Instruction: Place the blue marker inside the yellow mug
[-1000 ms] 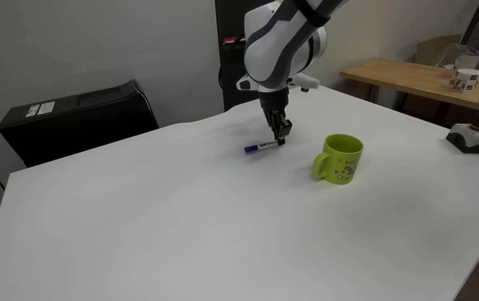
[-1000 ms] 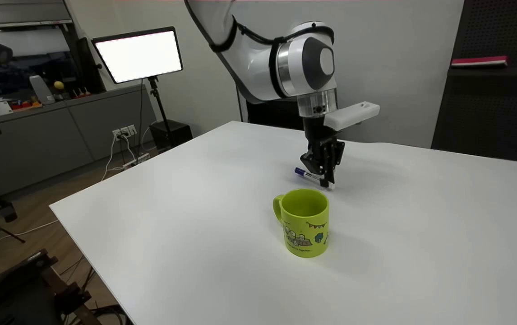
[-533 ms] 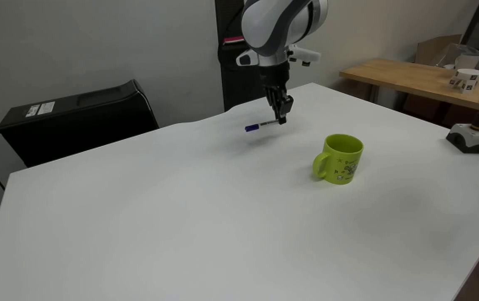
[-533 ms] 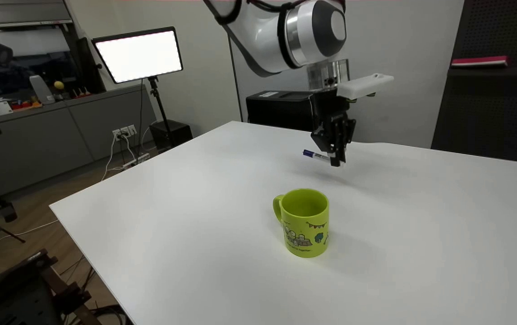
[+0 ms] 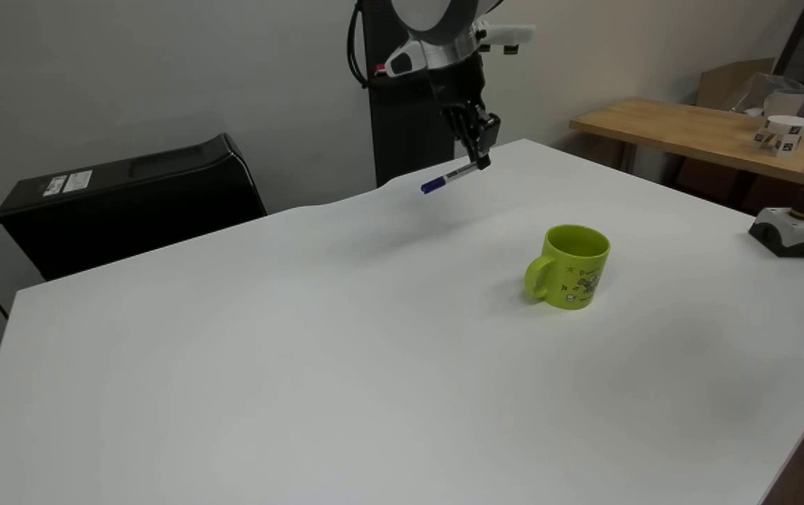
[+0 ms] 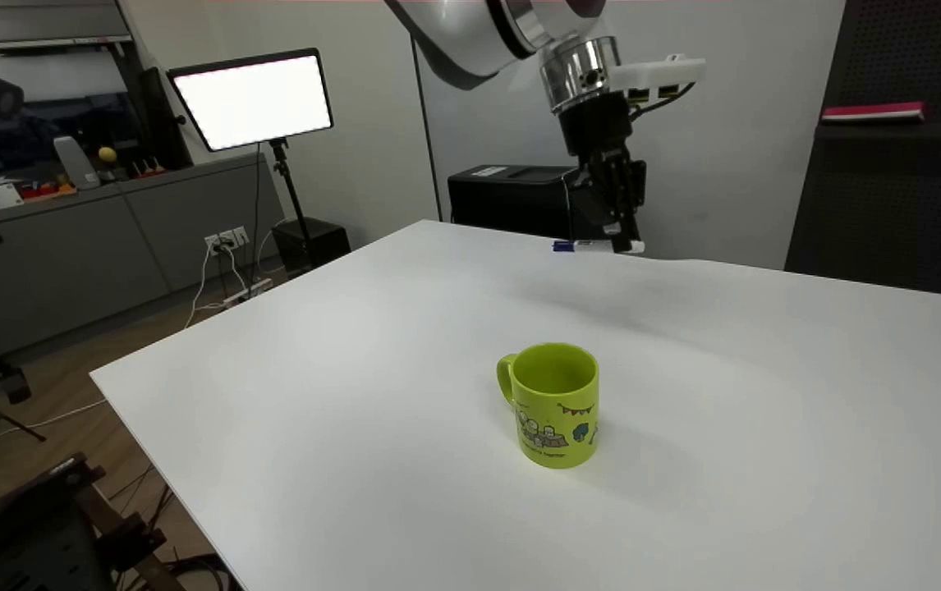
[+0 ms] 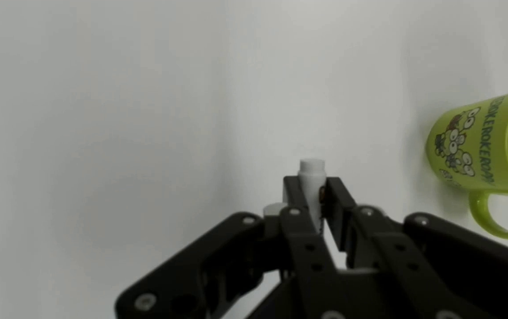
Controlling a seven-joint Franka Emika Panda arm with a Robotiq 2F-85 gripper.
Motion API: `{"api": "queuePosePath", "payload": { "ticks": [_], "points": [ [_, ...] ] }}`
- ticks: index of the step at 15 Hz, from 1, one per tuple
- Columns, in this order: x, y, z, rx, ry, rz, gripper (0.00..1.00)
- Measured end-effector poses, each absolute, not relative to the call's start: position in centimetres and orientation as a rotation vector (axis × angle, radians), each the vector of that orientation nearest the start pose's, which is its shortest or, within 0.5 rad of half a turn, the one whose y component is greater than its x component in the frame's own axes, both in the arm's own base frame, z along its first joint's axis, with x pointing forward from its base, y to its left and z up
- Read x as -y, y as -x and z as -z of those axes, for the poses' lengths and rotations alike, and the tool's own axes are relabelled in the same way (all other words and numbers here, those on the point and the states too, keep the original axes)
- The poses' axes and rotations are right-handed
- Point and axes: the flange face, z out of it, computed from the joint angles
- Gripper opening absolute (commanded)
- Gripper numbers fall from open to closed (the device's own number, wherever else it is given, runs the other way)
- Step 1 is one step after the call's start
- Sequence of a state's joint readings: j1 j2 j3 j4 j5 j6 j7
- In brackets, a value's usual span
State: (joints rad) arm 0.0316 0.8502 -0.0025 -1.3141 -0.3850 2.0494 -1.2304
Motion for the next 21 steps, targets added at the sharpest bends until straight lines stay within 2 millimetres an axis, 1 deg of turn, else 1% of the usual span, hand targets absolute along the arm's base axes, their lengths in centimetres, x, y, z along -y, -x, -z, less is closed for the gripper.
{"api": "queuePosePath", "payload": {
  "ticks": [8, 12, 16, 18, 21],
  "points": [
    [-3.5, -71.9, -27.4, 2.420, 2.390, -0.974, 0.04],
    [-4.2, -70.6, -29.3, 2.458, 2.343, -1.201, 0.04],
    [-3.9, -68.5, -29.9, 2.456, 2.298, -1.385, 0.04],
    [-3.8, -67.2, -29.7, 2.457, 2.272, -1.418, 0.04],
    [-3.7, -64.7, -28.8, 2.456, 2.216, -1.453, 0.04]
  ]
}}
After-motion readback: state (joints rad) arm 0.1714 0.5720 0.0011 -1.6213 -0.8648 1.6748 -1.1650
